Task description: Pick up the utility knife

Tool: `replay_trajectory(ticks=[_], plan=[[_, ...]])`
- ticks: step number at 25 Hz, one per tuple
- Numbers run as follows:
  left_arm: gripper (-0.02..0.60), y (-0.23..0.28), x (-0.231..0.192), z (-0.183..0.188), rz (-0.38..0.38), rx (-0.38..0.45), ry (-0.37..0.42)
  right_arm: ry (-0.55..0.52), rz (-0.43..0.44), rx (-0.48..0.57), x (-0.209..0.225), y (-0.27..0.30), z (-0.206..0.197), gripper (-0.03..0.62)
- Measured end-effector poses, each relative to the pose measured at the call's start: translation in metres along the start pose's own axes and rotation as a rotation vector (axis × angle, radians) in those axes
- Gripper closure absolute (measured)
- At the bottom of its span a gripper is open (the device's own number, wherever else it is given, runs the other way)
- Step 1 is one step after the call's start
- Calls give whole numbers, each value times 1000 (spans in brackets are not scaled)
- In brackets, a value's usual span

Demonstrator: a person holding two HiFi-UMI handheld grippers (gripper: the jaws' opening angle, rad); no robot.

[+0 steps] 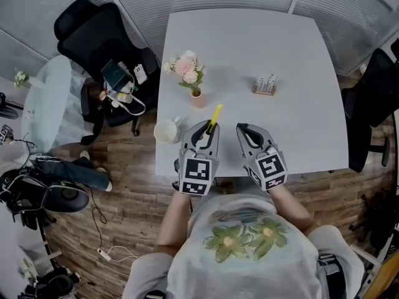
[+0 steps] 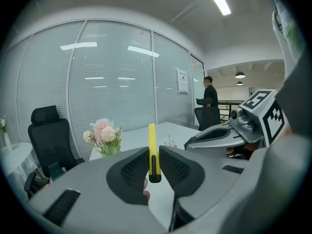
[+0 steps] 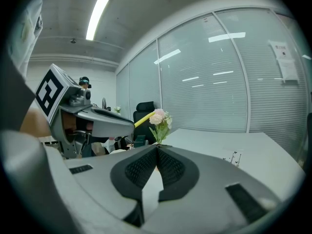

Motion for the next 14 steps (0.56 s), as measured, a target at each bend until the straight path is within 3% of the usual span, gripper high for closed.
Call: replay_trajectory(ticks=[14], plan=[[515,-7,7,2,-22,4,39,1,-32,-3,-3,-11,-2,591]])
Point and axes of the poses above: the fingertips, and each gripper's own axes: y forward along the fingers, x to its right, z out of its top, the point moved 4 cm from there along -y, backward along the fingers, and after that the axes turned 3 degrees about x, right-handed, at the moved point
